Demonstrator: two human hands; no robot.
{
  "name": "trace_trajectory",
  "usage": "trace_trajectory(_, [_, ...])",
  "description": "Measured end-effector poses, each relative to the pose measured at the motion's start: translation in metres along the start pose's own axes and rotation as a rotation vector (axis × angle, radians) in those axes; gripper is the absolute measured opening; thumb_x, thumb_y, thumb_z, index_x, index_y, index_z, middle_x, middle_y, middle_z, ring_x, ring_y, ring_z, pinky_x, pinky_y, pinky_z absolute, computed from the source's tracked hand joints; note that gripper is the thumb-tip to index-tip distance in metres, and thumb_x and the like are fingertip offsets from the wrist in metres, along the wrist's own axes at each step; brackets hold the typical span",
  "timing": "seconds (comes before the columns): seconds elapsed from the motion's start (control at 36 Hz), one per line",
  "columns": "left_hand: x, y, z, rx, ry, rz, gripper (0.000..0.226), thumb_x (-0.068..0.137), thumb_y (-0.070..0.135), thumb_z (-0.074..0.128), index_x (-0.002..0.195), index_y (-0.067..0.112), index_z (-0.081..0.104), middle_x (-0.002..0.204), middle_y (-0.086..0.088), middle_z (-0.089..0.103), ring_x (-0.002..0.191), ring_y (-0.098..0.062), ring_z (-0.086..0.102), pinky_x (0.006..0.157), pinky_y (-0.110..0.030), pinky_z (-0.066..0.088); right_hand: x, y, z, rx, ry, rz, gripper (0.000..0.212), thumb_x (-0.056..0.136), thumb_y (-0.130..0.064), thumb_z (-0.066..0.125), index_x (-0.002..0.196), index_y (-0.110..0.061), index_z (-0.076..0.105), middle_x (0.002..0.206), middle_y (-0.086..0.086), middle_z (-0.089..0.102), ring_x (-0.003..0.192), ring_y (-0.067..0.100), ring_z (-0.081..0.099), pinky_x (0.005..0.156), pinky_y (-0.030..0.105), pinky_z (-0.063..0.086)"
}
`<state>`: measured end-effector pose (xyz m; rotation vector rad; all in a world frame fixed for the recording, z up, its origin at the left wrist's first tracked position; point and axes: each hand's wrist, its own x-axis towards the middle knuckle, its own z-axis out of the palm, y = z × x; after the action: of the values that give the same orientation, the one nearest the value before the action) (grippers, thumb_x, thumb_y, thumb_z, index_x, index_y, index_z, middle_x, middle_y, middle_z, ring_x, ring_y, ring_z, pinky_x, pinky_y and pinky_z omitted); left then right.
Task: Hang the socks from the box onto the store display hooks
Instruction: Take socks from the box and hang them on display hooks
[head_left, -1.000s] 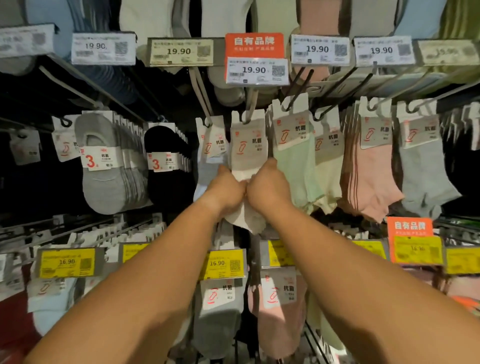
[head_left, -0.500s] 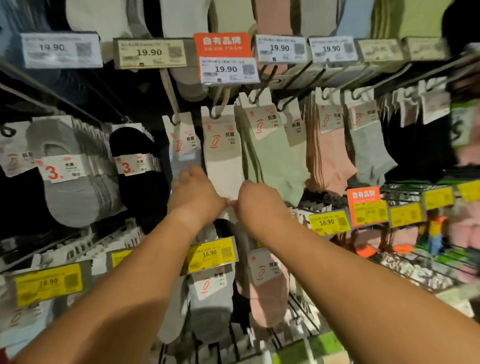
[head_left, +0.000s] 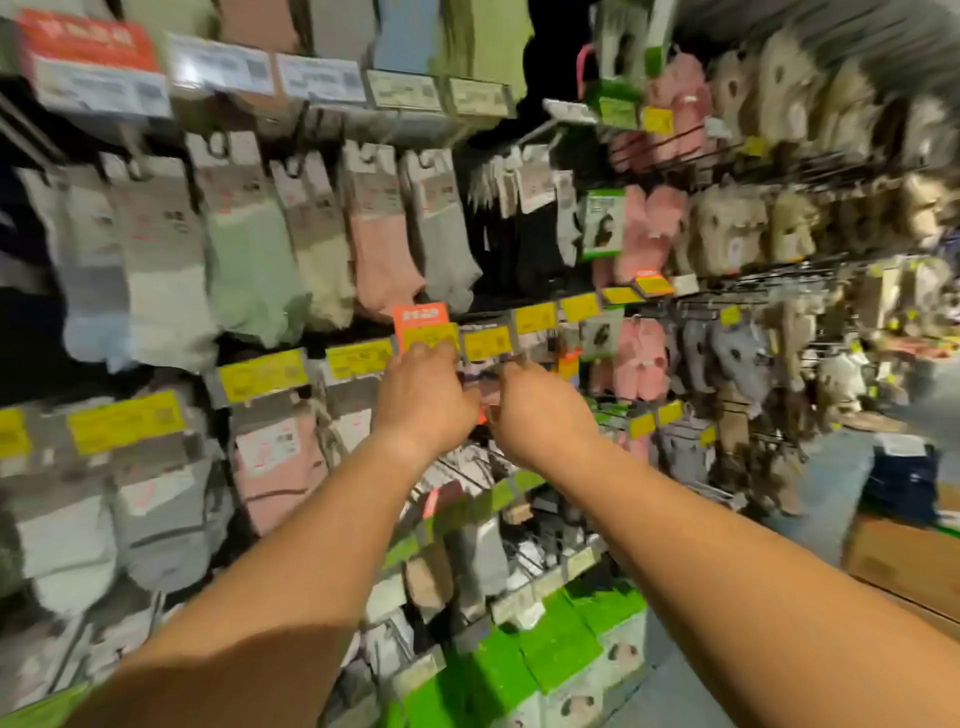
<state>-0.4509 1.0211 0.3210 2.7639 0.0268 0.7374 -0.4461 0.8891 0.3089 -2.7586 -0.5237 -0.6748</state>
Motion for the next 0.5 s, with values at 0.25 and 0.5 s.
trace_trajectory(0.25, [-0.055, 0.226, 0.151, -0.252, -0.364, 0.257, 0.040, 0.087, 0.041, 0.066, 0.118, 0.015, 0.063, 0.120, -0.015, 0.065, 0.115, -0.039, 0.060, 0.091, -0.043, 0.052, -0.151, 0.248, -0.031, -0.096, -0.183, 0.521, 0.020, 0.094, -0.028, 0.050, 0.102, -0.011, 0.057, 0.109, 0.015, 0.066, 0.099, 0.035, 0.064, 0.070, 0.036, 0.045])
trace_trajectory(0.5, [-0.093, 0.395, 0.266, -0.343, -0.660, 0.478, 0.055, 0.093, 0.045, 0.064, 0.137, 0.014, 0.053, 0.137, -0.011, 0.058, 0.129, -0.033, 0.053, 0.101, -0.041, 0.048, -0.246, 0.395, -0.035, -0.122, -0.224, 0.861, 0.028, 0.093, -0.034, 0.055, 0.109, -0.012, 0.062, 0.109, 0.009, 0.068, 0.100, 0.029, 0.065, 0.079, 0.036, 0.053])
